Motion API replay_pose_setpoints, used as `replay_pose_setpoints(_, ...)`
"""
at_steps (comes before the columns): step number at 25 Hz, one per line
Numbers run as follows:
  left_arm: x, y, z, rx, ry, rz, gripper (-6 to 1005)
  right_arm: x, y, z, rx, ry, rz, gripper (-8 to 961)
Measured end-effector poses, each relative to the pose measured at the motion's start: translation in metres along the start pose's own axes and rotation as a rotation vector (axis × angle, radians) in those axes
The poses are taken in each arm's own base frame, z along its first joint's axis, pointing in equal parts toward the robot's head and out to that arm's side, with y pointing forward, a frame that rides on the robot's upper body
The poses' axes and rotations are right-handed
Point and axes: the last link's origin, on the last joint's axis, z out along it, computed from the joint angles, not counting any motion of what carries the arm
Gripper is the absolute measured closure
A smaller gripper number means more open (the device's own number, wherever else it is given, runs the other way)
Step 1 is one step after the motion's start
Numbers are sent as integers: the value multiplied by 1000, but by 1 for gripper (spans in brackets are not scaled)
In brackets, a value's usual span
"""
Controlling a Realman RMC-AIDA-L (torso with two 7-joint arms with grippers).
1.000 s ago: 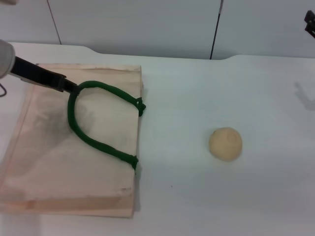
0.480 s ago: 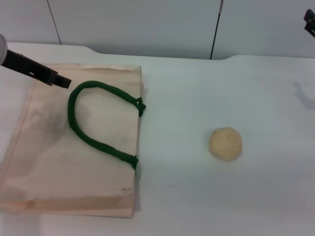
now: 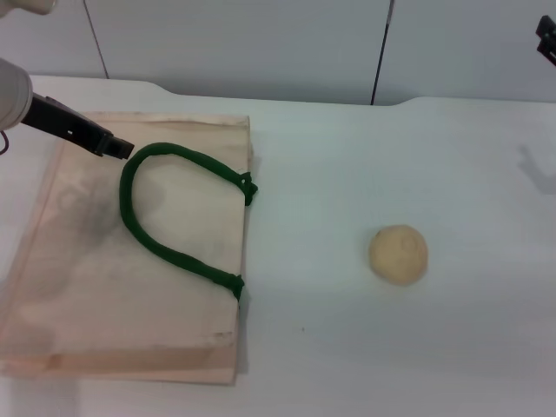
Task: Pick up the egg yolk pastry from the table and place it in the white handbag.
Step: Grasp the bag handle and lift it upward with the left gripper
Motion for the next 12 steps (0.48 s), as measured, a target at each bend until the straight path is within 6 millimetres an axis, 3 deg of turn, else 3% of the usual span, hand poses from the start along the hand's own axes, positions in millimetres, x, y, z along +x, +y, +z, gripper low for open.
replay_pose_setpoints(12,-6,7,28,-12,8,25,620,-1,2,0,-10,-2,-3,193)
